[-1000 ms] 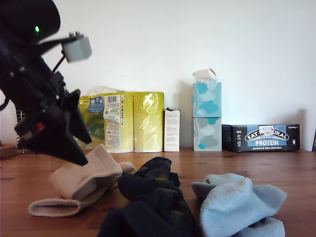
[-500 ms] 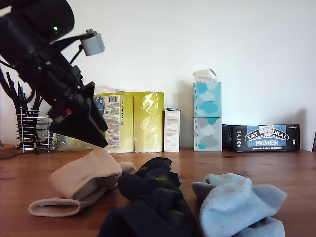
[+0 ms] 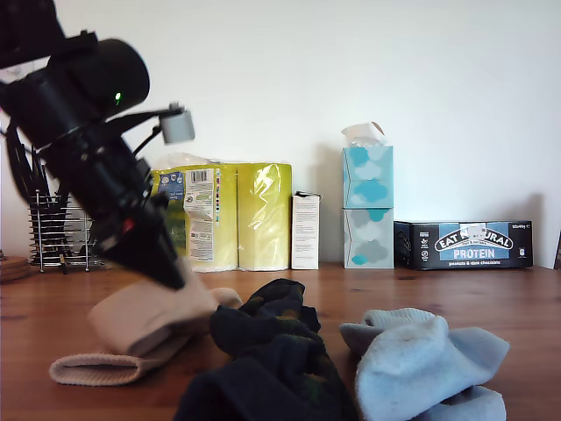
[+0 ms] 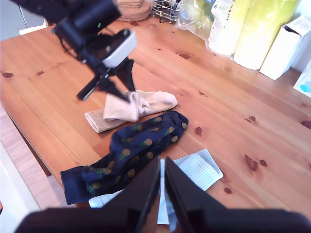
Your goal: Pair up the socks based on colour and pattern, by placing each sock on top of its pair
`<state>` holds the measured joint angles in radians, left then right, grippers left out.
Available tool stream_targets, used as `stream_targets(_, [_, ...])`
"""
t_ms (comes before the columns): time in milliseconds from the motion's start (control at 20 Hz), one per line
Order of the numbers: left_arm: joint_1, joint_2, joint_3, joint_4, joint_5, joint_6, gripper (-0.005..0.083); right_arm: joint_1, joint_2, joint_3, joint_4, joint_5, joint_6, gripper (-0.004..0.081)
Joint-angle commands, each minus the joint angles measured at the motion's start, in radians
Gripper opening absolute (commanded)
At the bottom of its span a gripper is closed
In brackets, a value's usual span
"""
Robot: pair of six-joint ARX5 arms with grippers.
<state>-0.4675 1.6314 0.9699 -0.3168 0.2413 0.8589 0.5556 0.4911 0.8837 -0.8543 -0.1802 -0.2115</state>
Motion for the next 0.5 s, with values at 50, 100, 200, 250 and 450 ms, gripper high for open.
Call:
stream_targets(50, [0.0,-0.028,0.071,-0.053,0.014,-0.02,0.0017,-0.006,-0.003,0.002,0.006,-0.003,-0.006,-0.0012])
stream_targets(100, [0.0,-0.029,0.097,-0.072,0.026,-0.021,-0.0008,-0.006,-0.003,0.002,0.005,-0.003,-0.005,-0.0012])
stream_targets(200, [0.001,-0.03,0.143,-0.097,0.043,-0.021,-0.0021,-0.006,-0.003,0.002,0.005,-0.004,-0.005,-0.0012])
stream_targets(250, [0.001,-0.03,0.162,-0.094,0.043,-0.021,-0.0021,-0.006,-0.003,0.002,0.005,-0.004,-0.005,-0.0012])
stream_targets(450, [0.006,-0.03,0.224,0.016,0.041,-0.022,-0.0021,-0.006,0.002,0.002,0.004,-0.003,-0.002,-0.0012])
